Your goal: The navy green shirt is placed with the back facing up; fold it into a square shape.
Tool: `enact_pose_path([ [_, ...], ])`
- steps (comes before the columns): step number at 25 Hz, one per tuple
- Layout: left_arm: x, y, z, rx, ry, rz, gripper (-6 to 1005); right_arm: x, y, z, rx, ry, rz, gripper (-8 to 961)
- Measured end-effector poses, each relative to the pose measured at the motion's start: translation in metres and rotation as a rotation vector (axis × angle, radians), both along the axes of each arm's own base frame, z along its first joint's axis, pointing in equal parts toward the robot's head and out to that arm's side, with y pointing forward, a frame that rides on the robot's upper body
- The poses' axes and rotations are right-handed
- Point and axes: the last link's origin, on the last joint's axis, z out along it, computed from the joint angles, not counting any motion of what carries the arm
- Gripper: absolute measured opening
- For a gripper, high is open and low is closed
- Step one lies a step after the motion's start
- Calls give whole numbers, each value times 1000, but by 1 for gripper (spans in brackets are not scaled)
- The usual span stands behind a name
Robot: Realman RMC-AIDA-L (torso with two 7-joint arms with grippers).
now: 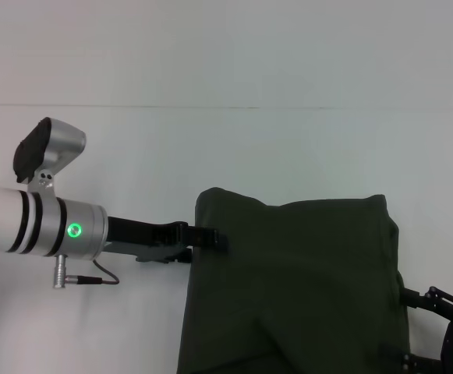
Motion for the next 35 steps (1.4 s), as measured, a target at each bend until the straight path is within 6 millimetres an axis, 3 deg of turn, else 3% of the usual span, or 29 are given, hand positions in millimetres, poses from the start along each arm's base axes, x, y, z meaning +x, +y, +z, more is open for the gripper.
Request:
enact_pose_path([
  [11, 12, 0, -10, -17, -13, -24, 874, -1, 0, 0, -1, 6, 6, 927],
  [22, 9, 2, -12, 4, 25, -42, 663, -3, 2, 0, -2, 14, 11, 927],
  [35, 10, 4, -9, 14, 25, -86, 85, -6, 7, 1, 11, 21, 14, 927],
])
